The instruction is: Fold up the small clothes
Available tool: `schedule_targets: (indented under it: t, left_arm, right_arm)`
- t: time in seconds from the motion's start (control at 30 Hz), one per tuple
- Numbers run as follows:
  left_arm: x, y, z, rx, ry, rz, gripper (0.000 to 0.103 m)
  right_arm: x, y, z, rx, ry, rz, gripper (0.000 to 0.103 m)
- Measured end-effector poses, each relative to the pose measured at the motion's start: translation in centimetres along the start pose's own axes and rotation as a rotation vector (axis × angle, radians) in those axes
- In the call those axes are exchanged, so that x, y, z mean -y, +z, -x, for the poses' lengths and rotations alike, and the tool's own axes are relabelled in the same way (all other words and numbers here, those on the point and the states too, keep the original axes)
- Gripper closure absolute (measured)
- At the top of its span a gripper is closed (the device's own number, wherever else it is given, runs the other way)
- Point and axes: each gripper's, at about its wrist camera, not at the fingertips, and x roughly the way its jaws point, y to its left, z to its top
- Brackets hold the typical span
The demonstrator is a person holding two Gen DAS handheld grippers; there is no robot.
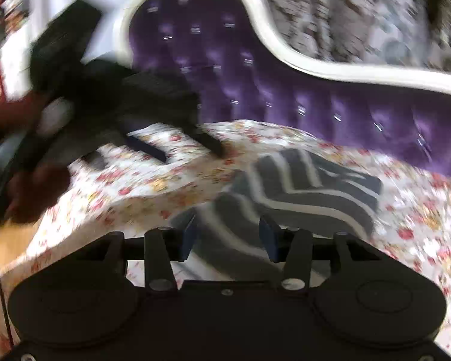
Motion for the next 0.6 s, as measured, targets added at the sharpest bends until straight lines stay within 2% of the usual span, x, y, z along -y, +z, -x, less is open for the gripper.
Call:
schedule_targets:
  t: [0.07,0.33,0.43,0.5,0.53,0.6]
  left_arm:
    - [0.5,0.3,-1.0,-0.023,-0.021,0.001,0.013]
    - [1.5,1.1,-4.2,-0.080,-0.048,-0.030,0.013]
    - [2.0,1.4,-5.0,-0.074,-0.029,-0.066,0.013]
    - [2.3,1.6,-5.5,-0.072,-0.024,-0.076,0.014]
    - [2.3,1.6,-5.8,-0.070,-0.033,-0.078,0.023]
    - [2.3,1.7,-6.2,-0.071,-0.065,-0.072,0.034]
  right_arm:
    - [-1.1,-0.3,-0.5,-0.004,-0.009,0.058,0.040]
    - [-2.6,-1.5,-2.6,0.015,-0.034,0.155,0.043]
    - [-2.5,-1.5,-2.5,0.039,-0.039,0.148,0.060]
    - [-2.4,-1.4,-2.4,0.050,-0.038,0.135,0.068]
    - [-2.4,-1.5,-2.3,0.050,-0.043,0.127,0.076]
    - [-2.2,-1.5,-2.2,0.050,-0.038,0.112,0.077]
